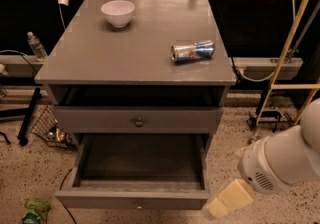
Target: Close middle drawer
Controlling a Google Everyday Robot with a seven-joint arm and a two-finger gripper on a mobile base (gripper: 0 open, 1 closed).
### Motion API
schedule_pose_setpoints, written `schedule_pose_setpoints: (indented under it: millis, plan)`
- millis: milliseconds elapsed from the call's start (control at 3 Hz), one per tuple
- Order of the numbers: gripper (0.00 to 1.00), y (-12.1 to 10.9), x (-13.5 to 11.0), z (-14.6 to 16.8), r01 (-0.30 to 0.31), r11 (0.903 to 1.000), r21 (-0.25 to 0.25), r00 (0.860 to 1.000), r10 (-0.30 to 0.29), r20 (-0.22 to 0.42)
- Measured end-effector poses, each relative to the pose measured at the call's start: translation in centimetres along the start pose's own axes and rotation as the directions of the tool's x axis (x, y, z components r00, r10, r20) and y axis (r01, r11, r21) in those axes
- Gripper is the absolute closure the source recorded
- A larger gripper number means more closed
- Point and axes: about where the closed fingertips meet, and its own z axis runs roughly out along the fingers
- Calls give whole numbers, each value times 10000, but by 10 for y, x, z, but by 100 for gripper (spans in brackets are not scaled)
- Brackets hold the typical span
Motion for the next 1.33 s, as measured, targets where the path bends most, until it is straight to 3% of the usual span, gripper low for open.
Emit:
schedule_pose_setpoints:
  millis: [333,667,1000,1333]
  plan:
    - [0,17,20,68,-691,9946,-776,9973,670,-291]
    - [0,16,31,132,-1538,9844,-854,9871,1492,-577]
    - [0,16,31,132,-1537,9844,-854,9871,1491,-577]
    - [0,8,40,143,-1988,9766,-826,9792,1945,-572]
